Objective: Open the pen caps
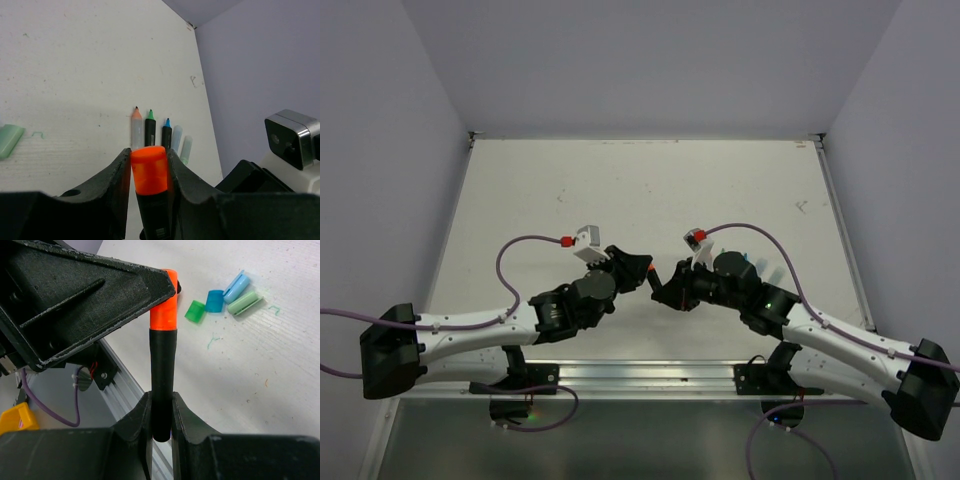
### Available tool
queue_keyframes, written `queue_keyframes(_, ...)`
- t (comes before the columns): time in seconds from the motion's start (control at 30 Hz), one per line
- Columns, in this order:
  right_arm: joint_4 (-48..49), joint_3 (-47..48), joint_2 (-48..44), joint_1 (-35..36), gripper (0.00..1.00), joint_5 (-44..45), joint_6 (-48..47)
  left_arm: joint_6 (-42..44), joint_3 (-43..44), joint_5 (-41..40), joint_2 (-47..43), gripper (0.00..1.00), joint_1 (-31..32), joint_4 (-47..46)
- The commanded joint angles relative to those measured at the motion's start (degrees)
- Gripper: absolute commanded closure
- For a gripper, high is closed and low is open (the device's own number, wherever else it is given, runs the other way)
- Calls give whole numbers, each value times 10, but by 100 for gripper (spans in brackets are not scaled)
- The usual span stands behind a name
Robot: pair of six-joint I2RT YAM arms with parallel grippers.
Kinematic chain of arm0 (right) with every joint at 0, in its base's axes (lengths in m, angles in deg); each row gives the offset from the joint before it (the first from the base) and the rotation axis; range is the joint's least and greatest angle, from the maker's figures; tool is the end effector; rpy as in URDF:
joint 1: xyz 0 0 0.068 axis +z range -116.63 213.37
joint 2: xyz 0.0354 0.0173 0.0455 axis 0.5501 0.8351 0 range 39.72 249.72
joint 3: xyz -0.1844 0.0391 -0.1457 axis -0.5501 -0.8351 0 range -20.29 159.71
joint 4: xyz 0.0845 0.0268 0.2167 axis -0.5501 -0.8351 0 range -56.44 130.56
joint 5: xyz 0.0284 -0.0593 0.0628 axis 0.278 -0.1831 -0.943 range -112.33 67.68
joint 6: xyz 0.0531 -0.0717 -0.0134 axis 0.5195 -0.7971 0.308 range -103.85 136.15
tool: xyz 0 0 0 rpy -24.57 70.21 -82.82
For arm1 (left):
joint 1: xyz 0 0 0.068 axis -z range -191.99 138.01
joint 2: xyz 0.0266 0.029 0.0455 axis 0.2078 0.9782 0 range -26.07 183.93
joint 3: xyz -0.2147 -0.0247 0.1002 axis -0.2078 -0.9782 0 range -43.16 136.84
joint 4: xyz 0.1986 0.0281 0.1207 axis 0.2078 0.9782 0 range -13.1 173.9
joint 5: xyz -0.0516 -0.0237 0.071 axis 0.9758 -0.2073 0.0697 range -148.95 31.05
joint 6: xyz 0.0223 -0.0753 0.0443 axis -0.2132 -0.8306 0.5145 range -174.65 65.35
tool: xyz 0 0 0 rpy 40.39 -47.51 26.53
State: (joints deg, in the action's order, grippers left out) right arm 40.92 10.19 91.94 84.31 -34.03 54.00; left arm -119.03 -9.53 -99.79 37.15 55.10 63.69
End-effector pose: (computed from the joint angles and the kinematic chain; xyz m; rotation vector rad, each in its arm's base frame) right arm 0.1418 0.2008 0.2138 -0.3920 2.1061 1.1767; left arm 0.1512 -0.2225 0.2248 -0.4653 1.8377 -0.9668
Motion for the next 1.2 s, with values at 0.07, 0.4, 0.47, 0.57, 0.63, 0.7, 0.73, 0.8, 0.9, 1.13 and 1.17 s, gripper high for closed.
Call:
queue_keyframes(0.07,11,4,2,-1,100,0,-13,22,-5,26,5,72,-11,-57)
queue_keyframes(0.4,-1,21,4,0,100,5,-22,21,-1,44,14,49,-20,-56)
queue_keyframes(0.47,-2,25,6,0,100,2,-22,21,-1,49,16,49,-22,-59)
queue_keyframes(0.57,-2,25,3,0,100,2,-22,23,0,54,21,49,-24,-65)
queue_keyframes(0.63,-2,26,3,0,100,2,-22,23,1,57,23,49,-25,-68)
queue_keyframes(0.7,-2,26,3,-1,100,2,-22,25,-1,64,26,53,-26,-79)
queue_keyframes(0.73,-2,26,3,0,100,3,-22,28,-1,67,27,59,-27,-82)
queue_keyframes(0.8,-2,26,4,-1,100,4,-22,34,-4,79,29,66,-29,-95)
queue_keyframes(0.9,-2,27,5,-1,100,4,-22,44,-12,92,25,99,-35,-110)
queue_keyframes(1.13,-31,8,2,0,100,14,-11,49,-22,108,14,100,-77,-89)
queue_keyframes(1.17,-36,5,2,1,100,19,-9,65,-17,111,17,100,-90,-83)
